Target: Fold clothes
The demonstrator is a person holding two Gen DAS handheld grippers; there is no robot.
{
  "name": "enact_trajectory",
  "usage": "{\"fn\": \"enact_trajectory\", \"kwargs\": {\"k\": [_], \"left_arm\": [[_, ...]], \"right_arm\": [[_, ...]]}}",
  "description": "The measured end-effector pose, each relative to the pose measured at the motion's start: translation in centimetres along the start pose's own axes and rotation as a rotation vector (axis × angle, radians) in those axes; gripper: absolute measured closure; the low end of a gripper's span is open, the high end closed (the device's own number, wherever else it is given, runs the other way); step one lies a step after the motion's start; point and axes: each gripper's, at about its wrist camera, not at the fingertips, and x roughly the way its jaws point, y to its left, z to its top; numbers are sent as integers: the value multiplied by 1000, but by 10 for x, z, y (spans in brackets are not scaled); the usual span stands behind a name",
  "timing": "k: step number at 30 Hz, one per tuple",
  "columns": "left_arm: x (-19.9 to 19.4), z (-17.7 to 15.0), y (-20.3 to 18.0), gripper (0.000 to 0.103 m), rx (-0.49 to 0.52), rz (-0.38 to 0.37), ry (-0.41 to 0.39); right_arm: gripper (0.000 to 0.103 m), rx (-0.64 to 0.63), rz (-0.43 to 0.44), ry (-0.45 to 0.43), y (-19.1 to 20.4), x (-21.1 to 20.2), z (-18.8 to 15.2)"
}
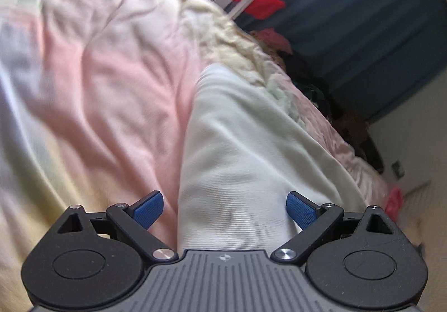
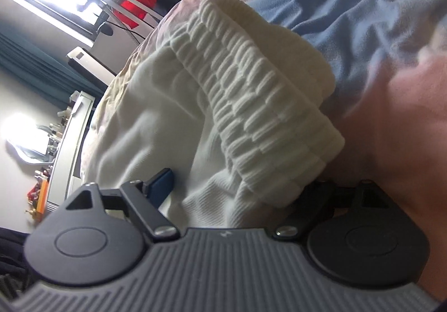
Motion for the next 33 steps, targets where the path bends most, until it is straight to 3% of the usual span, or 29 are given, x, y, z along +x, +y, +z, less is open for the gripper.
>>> {"fn": "enact_trajectory", "kwargs": {"k": [2, 7, 10, 12, 15, 20, 25, 27, 33], "left_arm": [[3, 1, 5, 7, -39, -22, 12], [7, -2, 4, 7, -22, -39, 36], [11, -2, 5, 8, -30, -46, 50], [13, -2, 6, 13, -43, -41, 63], [14, -2, 3, 16, -38, -30, 72], [15, -2, 0, 27, -24, 2, 77], [4, 0, -13, 54, 44, 10, 44], [-2, -1, -19, 63, 63, -9, 28], [-20, 20, -45, 68, -16, -153, 13]], "right_arm": [[15, 4, 61, 12, 4, -2, 5], [15, -23, 288, -38, 16, -29, 10], [16, -34, 333, -48, 16, -33, 8], [21, -48, 267, -21, 13, -29, 5], [46, -44, 161, -4, 8, -22, 1], [50, -43, 8, 12, 2, -12, -6], [73, -65, 24, -54, 17, -32, -5], [77, -61, 40, -96, 25, -46, -1], [80, -47, 86, -221, 49, -86, 10]]}}
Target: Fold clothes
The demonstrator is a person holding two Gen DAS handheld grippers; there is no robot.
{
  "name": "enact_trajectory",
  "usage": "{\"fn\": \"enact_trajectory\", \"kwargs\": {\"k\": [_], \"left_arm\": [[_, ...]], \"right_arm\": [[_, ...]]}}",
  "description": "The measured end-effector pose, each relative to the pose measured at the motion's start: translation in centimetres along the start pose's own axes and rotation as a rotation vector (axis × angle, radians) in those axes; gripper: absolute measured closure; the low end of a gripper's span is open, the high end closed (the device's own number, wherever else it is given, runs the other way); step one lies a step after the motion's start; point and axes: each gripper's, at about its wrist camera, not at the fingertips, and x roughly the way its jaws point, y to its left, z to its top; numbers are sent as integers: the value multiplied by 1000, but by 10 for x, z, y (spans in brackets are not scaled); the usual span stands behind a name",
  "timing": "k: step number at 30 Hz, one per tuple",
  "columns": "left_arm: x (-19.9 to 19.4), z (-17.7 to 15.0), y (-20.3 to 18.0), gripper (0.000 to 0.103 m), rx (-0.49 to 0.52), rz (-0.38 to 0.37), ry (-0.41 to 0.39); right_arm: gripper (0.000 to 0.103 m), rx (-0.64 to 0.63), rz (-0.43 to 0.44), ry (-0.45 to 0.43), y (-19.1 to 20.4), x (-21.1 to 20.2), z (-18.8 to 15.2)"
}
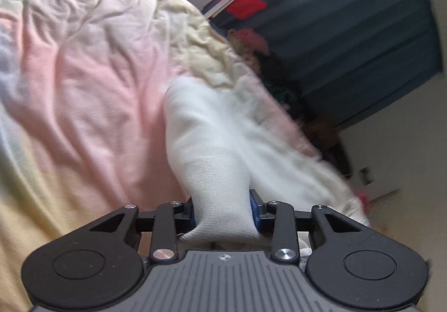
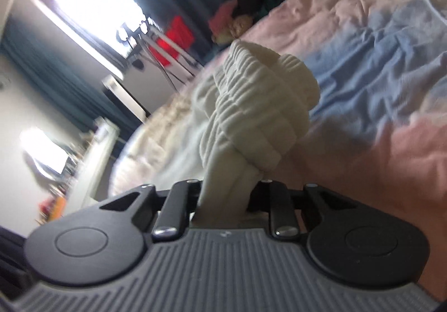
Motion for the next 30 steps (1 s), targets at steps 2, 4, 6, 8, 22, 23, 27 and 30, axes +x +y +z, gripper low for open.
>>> {"fn": "enact_trajectory", "kwargs": {"k": [2, 4, 6, 8, 22, 23, 27, 30], "left_arm": [[5, 9, -22, 69, -28, -60, 21], [18, 19, -47, 69, -66, -115, 51], [42, 29, -80, 70, -68, -135, 74], [76, 39, -119, 70, -49, -142, 101], [394, 48, -295, 69, 161, -111, 153], [405, 40, -287, 68, 163, -103, 164], [427, 4, -231, 66, 98, -81, 235], [426, -15, -202, 65, 161, -91, 260]], "right_arm": [[80, 14, 7, -39, 1, -16, 15], [80, 34, 10, -78, -4, -30, 37], [80, 52, 7, -109, -13, -41, 62], [80, 69, -15, -140, -24, -47, 97], [80, 89, -308, -438, -146, 7, 282], [80, 103, -328, -426, -161, 15, 278], [80, 98, -379, -343, -210, 26, 246], [80, 115, -350, -332, -234, 15, 202]]}}
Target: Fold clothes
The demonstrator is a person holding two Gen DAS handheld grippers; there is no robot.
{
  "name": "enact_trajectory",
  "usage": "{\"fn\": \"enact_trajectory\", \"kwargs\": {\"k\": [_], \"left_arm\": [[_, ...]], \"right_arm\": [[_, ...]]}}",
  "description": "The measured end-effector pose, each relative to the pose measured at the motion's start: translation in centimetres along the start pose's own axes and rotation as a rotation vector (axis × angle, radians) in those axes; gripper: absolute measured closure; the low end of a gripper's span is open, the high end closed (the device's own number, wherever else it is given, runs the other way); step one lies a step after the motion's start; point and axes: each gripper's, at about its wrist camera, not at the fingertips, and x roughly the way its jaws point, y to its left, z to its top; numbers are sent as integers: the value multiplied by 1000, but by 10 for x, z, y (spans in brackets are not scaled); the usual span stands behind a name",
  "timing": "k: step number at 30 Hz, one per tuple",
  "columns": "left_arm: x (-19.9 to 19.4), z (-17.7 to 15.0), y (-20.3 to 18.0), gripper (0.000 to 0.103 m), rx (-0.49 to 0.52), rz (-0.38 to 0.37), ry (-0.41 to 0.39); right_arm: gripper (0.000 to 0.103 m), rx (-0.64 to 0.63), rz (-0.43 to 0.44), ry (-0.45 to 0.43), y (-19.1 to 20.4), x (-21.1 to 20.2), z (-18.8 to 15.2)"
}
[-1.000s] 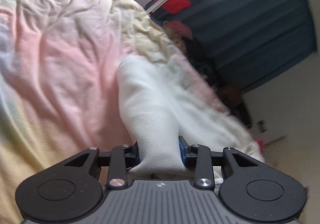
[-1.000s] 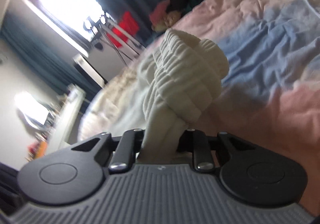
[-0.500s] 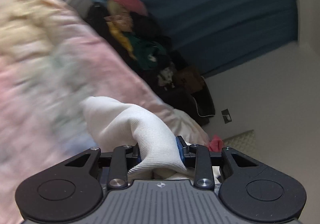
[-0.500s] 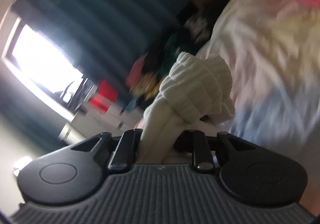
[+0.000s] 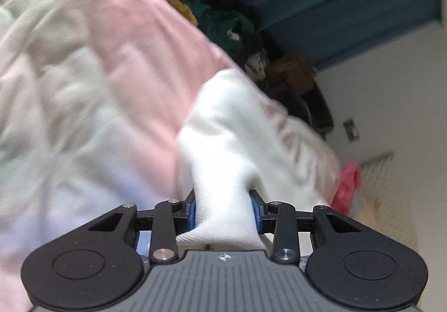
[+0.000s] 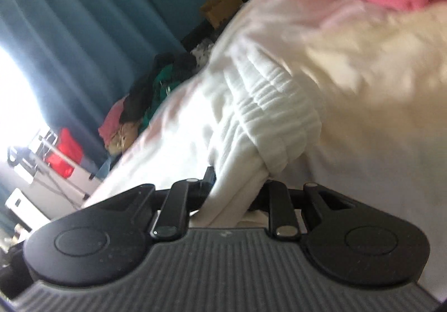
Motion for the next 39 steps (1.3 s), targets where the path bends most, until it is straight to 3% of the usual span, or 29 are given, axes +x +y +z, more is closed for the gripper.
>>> {"fn": "enact_trajectory", "kwargs": {"k": [4, 7, 9, 14, 22, 24, 28, 32, 39], "left_arm": [[1, -11, -1, 59, 192, 28, 1], [-10, -17, -13, 50, 265, 75, -10], [-27, -24, -26, 38, 313, 111, -26], [-80, -48, -65, 23, 446, 165, -45], [-170, -106, -122, 13, 566, 187, -94], [-195, -121, -135, 4, 583, 180, -109], [-244, -147, -158, 0, 618, 197, -157], [-283, -168, -168, 0, 633, 206, -201], [-336, -199, -169, 0, 650, 245, -288]], "right_arm": [[78, 104, 35, 10, -29, -1, -31], [74, 133, 28, 46, -28, 2, -31], [69, 123, -3, 80, -22, -6, -26], [65, -1, -129, 125, 8, -50, -24], [65, -287, -94, 73, 58, -156, -44], [64, -305, -68, 63, 64, -182, -45], [11, -385, 9, 16, 81, -241, -55], [11, -470, 49, -28, 101, -286, -69], [11, -495, 92, -104, 113, -336, -100]]}}
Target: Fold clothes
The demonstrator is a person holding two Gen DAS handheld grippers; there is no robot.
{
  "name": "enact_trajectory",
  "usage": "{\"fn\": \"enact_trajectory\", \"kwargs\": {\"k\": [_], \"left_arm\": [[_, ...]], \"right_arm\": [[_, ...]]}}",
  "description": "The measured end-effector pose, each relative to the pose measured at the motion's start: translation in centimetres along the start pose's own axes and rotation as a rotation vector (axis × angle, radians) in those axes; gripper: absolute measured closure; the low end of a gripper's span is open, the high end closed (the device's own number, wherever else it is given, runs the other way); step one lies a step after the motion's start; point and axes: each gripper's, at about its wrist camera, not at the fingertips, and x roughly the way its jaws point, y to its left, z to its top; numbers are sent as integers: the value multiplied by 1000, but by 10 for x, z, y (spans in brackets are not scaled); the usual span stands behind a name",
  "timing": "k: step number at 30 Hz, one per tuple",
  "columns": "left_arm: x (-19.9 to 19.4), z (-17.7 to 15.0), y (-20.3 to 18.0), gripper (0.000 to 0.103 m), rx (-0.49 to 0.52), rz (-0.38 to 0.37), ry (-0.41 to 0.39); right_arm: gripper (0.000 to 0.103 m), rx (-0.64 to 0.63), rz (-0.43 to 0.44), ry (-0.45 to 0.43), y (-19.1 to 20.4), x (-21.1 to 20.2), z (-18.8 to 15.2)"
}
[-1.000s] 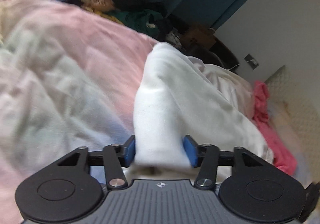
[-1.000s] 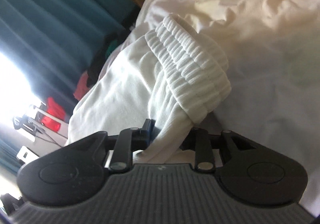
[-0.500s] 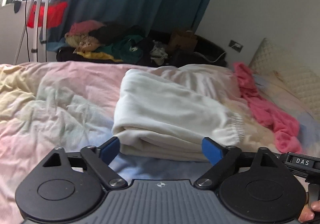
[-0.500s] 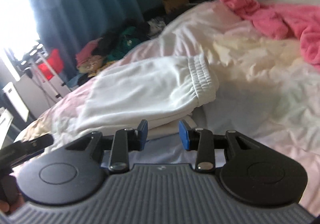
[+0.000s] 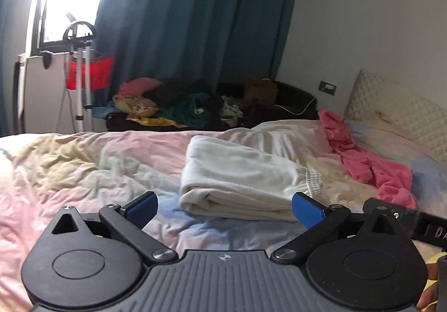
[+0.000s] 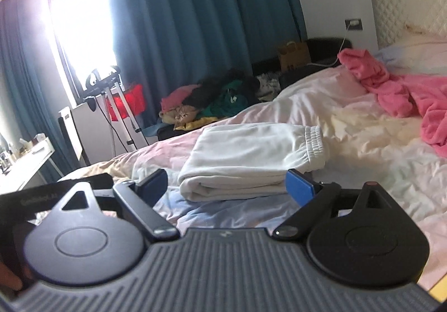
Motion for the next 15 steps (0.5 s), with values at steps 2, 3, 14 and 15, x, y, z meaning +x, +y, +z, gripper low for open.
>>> {"fn": "enact_trajectory", "kwargs": {"k": [2, 3, 14, 15], "left_arm": [[-17, -4, -1, 0, 4, 18, -20], [-25, -6, -1, 0, 6, 27, -30], [-45, -25, 4, 0, 59, 61, -74], [-44, -26, 4, 0, 59, 62, -76]], "right_arm": [[11, -23, 2, -10, 6, -7, -9], [11, -34, 1, -15, 8, -9, -14], [11, -48, -61, -78, 17, -5, -44], [11, -54, -64, -79, 18, -3, -47]]}}
